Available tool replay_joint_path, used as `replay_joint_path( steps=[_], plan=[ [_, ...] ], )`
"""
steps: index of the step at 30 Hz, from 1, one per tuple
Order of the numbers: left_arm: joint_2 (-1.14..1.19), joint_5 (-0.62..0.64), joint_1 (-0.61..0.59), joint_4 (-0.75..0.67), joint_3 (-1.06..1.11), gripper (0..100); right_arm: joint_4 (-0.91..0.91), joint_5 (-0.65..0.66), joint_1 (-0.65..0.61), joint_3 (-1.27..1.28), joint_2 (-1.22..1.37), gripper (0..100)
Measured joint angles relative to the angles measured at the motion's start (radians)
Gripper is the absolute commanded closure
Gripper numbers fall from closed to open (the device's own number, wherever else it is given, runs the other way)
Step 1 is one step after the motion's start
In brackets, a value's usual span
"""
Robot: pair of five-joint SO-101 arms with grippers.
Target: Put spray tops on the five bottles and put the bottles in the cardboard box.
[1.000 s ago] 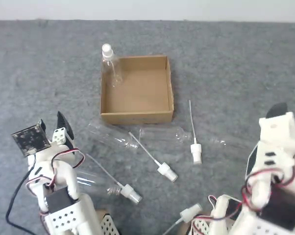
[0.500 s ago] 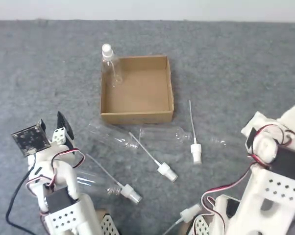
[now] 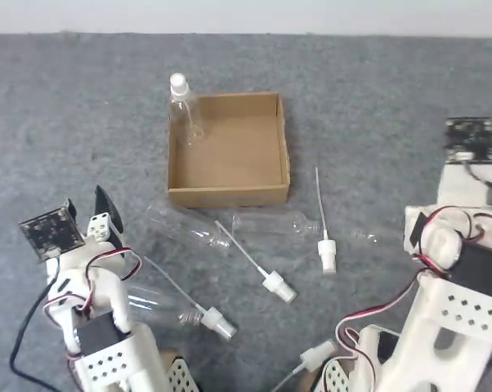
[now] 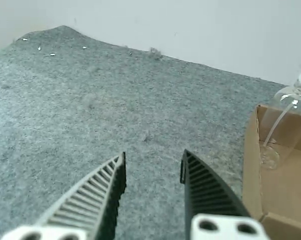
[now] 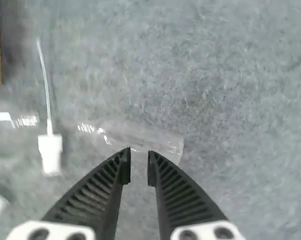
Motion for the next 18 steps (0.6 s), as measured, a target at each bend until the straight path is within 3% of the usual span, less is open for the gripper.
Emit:
replay_joint_path(
  steps=[10, 18],
  plan=[
    [0.000, 0.000, 0.000, 0.000, 0.000, 83, 0.000, 0.267, -0.034, 0.077, 0.000, 79.3],
    [0.000, -0.038, 0.000, 0.000, 0.000, 83, 0.000, 0.402, -0.063, 0.077, 0.000, 70.8]
  ],
)
